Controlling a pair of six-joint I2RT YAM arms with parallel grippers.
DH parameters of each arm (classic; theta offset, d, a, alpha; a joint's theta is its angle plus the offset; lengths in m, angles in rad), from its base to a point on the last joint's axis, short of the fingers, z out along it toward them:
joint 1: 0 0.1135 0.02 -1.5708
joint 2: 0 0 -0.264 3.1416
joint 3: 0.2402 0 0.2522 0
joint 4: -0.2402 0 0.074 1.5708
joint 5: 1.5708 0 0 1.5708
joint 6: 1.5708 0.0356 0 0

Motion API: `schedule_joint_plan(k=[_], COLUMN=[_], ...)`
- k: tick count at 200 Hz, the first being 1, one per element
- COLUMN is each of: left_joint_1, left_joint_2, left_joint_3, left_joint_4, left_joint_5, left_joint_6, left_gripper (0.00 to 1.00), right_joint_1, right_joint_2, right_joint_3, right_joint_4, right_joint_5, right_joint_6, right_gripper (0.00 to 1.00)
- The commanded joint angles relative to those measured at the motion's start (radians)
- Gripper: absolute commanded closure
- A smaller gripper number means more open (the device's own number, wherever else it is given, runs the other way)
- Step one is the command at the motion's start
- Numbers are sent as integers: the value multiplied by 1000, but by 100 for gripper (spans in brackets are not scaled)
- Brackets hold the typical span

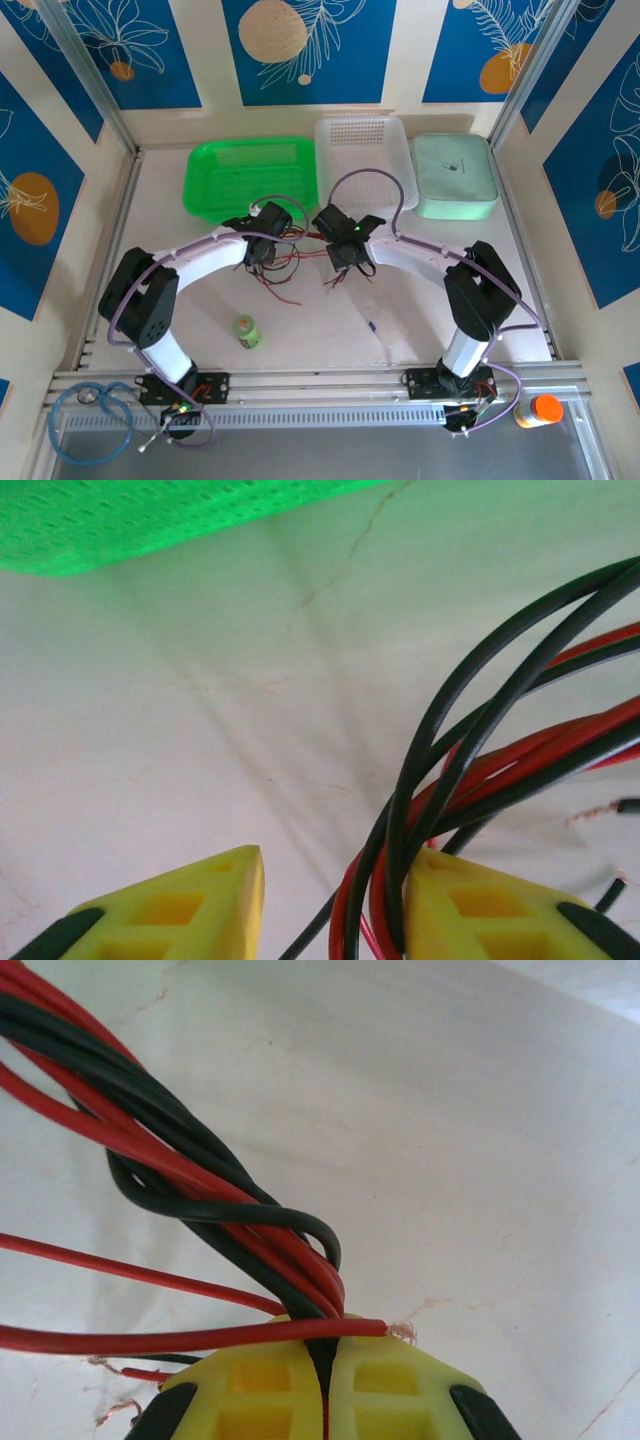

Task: Untangle the cables

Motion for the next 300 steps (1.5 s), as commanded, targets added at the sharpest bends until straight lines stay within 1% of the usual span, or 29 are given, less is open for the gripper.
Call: schedule_joint_plan(k=[1, 11, 13, 28, 34, 45, 52, 63, 78, 93, 106, 121, 145, 162, 172, 200, 232, 270, 300], left_joint_1=[49, 49, 49, 49, 49, 49, 49, 49, 50, 47, 47, 47, 48, 47, 47, 47, 47, 51, 52], left_joint_2=[-23, -23, -23, -19, -20, -17, -18, -20, -25, -40, -61, -89, -123, -107, -90, -26, 77, 142, 132], left_joint_3=[-4, -8, -9, -16, -20, -25, -28, -32, -33, -33, -31, -25, -11, -1, -4, -29, -23, -2, 8], left_joint_4=[-130, -115, -111, -89, -80, -66, -57, -44, -35, -32, -34, -42, -51, -58, -56, -35, -9, -16, -53], left_joint_5=[-163, -144, -139, -107, -92, -69, -54, -26, 4, 25, 43, 68, 143, 207, 222, 224, 209, 151, 97], left_joint_6=[53, 58, 59, 60, 60, 60, 61, 68, 73, 75, 73, 67, 42, 7, -19, -72, -77, -58, -29], left_gripper=[58, 57, 57, 56, 56, 55, 53, 46, 34, 28, 25, 23, 21, 20, 20, 20, 20, 20, 20], right_joint_1=[-24, -26, -27, -36, -43, -57, -71, -94, -128, -152, -159, -147, -109, -100, -97, -85, -65, -46, -30], right_joint_2=[35, 40, 40, 37, 34, 24, 14, -5, -44, -91, -124, -139, -86, -16, 23, 123, 189, 145, 83], right_joint_3=[9, 14, 16, 21, 22, 24, 24, 21, 3, -35, -68, -94, -77, -41, -24, 24, 72, 69, 47], right_joint_4=[-185, -189, -189, -196, -202, -210, -215, -221, -208, -159, -108, -53, -20, -9, -1, -3, -4, -35, -27], right_joint_5=[197, 164, 154, 79, 48, -12, -53, -125, -223, -324, -390, -418, -367, -349, -343, -318, -312, -290, -325], right_joint_6=[-24, -1, 4, 49, 71, 109, 138, 187, 259, 331, 401, 482, 577, 606, 621, 640, 644, 650, 678], right_gripper=[100, 100, 99, 83, 79, 67, 63, 55, 53, 49, 47, 45, 44, 44, 43, 44, 44, 44, 44])
